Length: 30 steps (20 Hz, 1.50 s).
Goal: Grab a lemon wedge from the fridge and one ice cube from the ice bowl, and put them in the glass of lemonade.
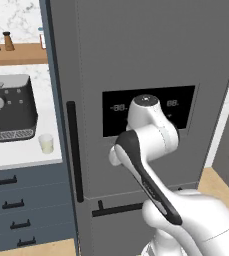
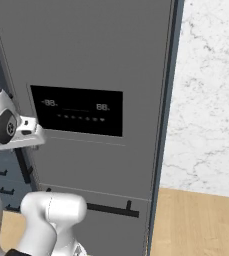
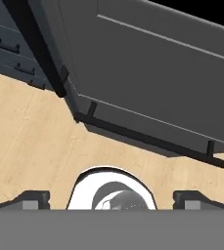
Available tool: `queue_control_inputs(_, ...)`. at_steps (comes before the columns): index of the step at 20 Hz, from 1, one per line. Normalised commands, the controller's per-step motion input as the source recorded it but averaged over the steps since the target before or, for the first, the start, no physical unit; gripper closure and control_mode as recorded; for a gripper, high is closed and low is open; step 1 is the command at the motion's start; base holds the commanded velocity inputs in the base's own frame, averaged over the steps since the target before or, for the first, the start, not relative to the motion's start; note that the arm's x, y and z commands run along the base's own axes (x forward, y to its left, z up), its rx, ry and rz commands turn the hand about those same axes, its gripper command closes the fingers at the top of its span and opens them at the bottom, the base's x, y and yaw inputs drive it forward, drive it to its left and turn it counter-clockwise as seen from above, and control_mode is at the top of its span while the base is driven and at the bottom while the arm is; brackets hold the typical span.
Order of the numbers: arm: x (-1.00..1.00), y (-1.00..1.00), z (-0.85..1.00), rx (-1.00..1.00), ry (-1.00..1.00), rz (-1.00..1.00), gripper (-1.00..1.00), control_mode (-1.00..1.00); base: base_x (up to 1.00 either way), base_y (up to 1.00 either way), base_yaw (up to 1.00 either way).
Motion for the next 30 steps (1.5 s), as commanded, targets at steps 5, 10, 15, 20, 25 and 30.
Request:
queue_control_inputs(5,0.0,0.0,0.0,0.0,0.0,0.0,-1.0,1.0,0.37,0.79,0.02)
queue_control_inputs(10,0.0,0.0,0.0,0.0,0.0,0.0,-1.0,1.0,0.49,1.0,-0.32)
queue_control_inputs(15,0.0,0.0,0.0,0.0,0.0,0.0,-1.0,1.0,0.45,1.0,-0.39)
queue_control_inputs(20,0.0,0.0,0.0,0.0,0.0,0.0,-1.0,1.0,0.31,1.0,-0.37)
queue_control_inputs(25,0.0,0.0,0.0,0.0,0.0,0.0,-1.0,1.0,0.18,1.0,-0.27)
queue_control_inputs(30,0.0,0.0,0.0,0.0,0.0,0.0,-1.0,1.0,0.59,0.78,0.0)
